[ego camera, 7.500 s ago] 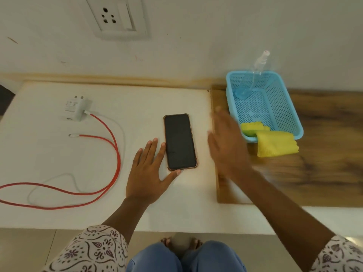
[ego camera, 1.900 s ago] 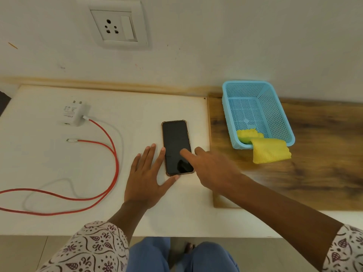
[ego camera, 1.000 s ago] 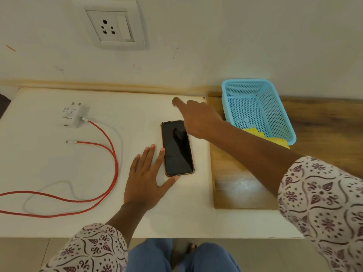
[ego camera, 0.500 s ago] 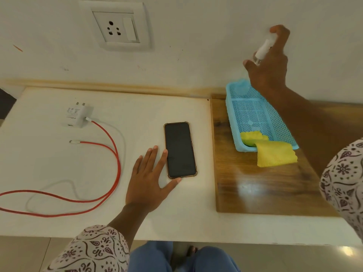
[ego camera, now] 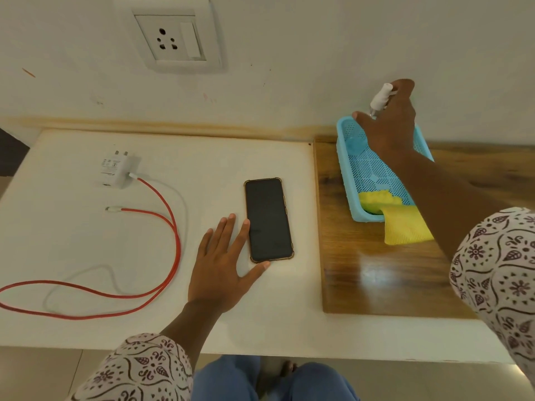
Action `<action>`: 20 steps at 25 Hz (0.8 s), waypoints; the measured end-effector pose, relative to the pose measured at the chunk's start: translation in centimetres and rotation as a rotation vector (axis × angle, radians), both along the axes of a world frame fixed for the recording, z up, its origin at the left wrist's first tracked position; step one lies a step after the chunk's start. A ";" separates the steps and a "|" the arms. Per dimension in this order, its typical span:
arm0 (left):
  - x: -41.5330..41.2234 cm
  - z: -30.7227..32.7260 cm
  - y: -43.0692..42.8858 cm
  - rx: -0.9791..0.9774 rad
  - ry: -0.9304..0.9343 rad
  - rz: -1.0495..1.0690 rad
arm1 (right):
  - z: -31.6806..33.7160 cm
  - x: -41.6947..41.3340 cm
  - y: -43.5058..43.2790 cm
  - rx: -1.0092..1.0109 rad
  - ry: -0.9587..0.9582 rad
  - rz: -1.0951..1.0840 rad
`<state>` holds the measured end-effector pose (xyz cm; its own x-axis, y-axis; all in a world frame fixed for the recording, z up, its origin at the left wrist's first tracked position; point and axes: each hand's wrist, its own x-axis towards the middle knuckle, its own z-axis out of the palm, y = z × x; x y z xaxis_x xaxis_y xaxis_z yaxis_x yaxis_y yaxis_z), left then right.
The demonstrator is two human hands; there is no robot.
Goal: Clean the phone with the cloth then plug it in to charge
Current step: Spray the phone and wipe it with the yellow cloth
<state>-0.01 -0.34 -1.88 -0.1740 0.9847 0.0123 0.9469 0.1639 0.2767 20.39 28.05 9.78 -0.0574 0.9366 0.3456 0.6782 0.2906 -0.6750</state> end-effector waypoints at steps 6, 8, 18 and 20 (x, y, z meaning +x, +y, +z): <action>0.0 0.0 0.0 0.007 -0.015 0.003 | 1.7 0.8 -1.7 -0.139 0.042 0.005; 0.0 0.0 0.0 0.001 -0.015 0.002 | 2.4 1.9 -3.2 -0.070 0.014 -0.071; 0.0 -0.2 0.0 -0.002 -0.016 0.000 | 1.2 4.3 -7.7 -0.657 -0.924 0.268; 0.0 -0.2 0.0 -0.005 -0.009 0.001 | 1.1 4.1 -7.8 -0.673 -0.930 0.273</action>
